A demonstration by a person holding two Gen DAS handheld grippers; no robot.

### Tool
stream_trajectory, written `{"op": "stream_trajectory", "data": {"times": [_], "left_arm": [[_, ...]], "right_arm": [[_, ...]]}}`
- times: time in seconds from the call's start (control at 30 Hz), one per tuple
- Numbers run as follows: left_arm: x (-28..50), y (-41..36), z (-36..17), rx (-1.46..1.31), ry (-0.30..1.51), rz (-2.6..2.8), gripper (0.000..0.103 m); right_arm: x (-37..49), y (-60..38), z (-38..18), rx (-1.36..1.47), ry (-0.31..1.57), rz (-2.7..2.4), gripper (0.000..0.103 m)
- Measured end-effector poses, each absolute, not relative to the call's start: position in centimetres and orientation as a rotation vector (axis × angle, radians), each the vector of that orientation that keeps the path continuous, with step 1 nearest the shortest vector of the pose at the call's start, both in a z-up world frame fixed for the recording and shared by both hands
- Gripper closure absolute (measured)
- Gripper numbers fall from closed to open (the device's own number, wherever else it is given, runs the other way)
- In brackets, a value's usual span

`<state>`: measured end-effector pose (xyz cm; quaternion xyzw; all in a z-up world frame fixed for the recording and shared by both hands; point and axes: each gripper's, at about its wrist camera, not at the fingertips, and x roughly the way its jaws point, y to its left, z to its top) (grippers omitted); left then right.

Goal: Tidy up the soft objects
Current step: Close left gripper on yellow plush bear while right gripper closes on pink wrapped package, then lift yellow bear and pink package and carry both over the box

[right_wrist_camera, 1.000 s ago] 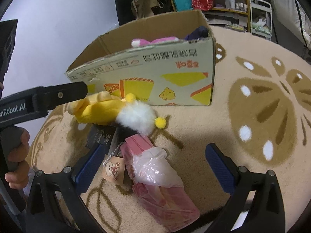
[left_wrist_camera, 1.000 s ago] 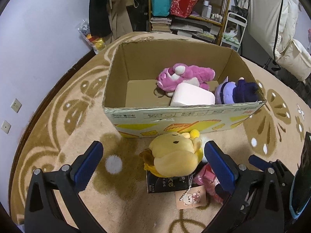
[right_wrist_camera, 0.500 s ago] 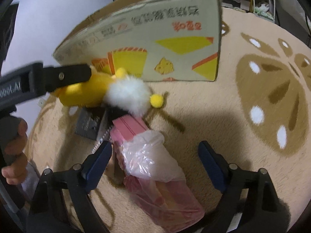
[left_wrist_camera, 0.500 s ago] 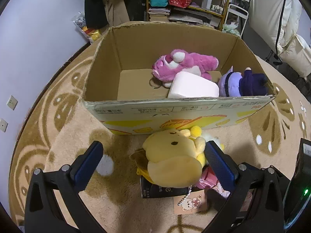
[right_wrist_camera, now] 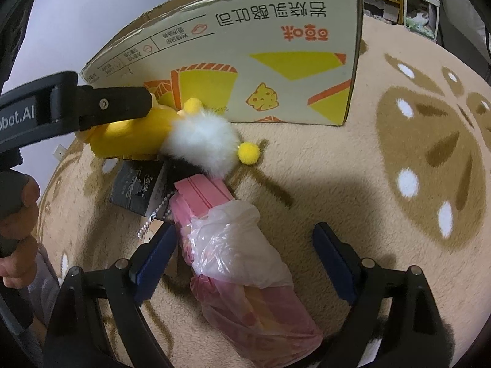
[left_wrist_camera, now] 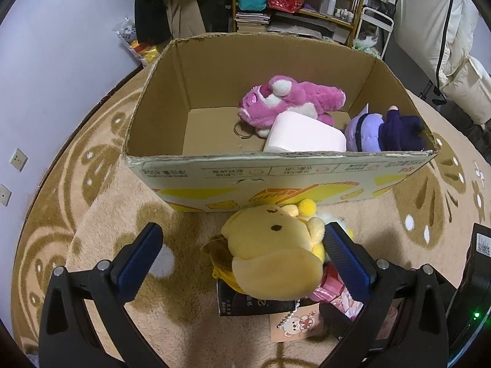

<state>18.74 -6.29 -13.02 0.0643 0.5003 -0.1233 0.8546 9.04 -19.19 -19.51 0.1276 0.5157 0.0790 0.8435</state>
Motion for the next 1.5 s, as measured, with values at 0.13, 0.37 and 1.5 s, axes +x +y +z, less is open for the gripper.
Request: {"op": "stream_trajectory", "data": {"times": [0.13, 0.37, 1.5], "left_arm": [[18.9, -6.1, -13.4, 0.116, 1.073, -0.271, 0.0], [19.4, -6.2, -14.5, 0.095, 1.129, -0.293, 0.0], [17.2, -6.1, -13.5, 0.095, 1.13, -0.322, 0.05]], "right_arm": [[9.0, -19.3, -19.5, 0.268, 1.088, 0.167, 0.008], [9.1, -19.6, -19.2, 0.225, 1.085, 0.161, 0.022], [8.7, -21.0, -17.6, 0.367, 0.996, 0.116, 0.079]]}}
